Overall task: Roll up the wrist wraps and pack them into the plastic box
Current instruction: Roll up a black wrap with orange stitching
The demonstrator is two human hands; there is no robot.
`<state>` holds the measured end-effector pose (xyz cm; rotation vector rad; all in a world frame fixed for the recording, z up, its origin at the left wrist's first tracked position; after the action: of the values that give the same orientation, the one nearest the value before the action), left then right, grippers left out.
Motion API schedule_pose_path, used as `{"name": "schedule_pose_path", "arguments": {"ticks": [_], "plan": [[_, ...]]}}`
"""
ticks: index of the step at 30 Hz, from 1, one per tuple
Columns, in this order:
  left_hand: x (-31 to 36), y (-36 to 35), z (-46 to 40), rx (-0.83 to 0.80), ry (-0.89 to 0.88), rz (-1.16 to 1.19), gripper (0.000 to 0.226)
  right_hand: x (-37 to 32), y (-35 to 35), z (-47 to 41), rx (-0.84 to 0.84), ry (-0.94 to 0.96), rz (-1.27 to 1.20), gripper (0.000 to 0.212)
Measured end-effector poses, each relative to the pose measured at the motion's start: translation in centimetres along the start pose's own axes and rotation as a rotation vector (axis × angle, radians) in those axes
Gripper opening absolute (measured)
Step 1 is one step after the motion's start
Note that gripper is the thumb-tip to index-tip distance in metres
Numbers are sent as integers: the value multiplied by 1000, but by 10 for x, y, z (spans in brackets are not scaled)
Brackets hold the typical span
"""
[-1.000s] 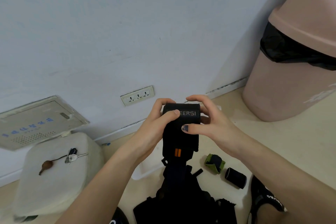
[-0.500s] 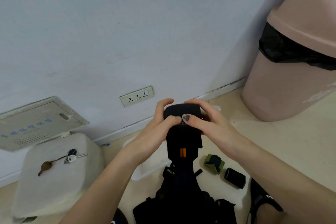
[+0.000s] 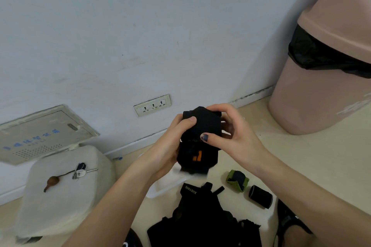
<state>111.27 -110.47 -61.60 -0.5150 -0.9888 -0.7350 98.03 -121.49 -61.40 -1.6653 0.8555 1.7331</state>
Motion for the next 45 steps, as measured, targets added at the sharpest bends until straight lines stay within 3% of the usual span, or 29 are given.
{"name": "schedule_pose_path", "arguments": {"ticks": [4, 8, 12, 17, 23, 30, 34, 37, 39, 42, 43, 45], "plan": [[0, 0, 0, 11, -32, 36, 37, -1, 1, -1, -48, -13, 17, 60], [1, 1, -4, 23, -117, 52, 32, 0, 5, -4, -58, -161, 1, 66], [2, 2, -4, 18, -213, -14, 35, 1, 0, -2, -69, -305, -49, 41], [0, -1, -1, -7, -244, -110, 36, 2, 1, -1, -26, -243, -41, 31], [-1, -2, -1, -17, -95, -61, 27, 2, 1, -2, -36, -130, 14, 32], [-8, -1, 1, -53, 62, -2, 73, 3, -2, 3, -42, -32, 28, 49], [-7, 0, 3, -67, 141, 132, 80, 5, -3, 6, -40, 62, 74, 44], [-4, 1, 6, -52, 138, 206, 70, 6, -4, 7, -39, 66, 86, 47], [-5, 1, 6, -15, 140, 259, 66, 7, -4, 7, -34, -4, 91, 60], [-3, 3, 1, 39, 89, 314, 53, 14, -4, 9, -56, -256, 145, 88], [-1, 5, -1, 60, 51, 317, 45, 18, -5, 11, -88, -363, 144, 91], [2, 9, -6, 112, -17, 323, 40, 21, -9, 19, -150, -543, 19, 72]]}}
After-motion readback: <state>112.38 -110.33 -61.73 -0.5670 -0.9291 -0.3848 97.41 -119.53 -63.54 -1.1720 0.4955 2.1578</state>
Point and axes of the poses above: each hand's wrist, its own z-axis away from the middle knuckle, its own y-axis out of the back of the hand, x = y × z, the point moved 3 cm from there along -z, towards the middle knuckle, and after that the axes turned 14 degrees about x, right-handed, at the moved point
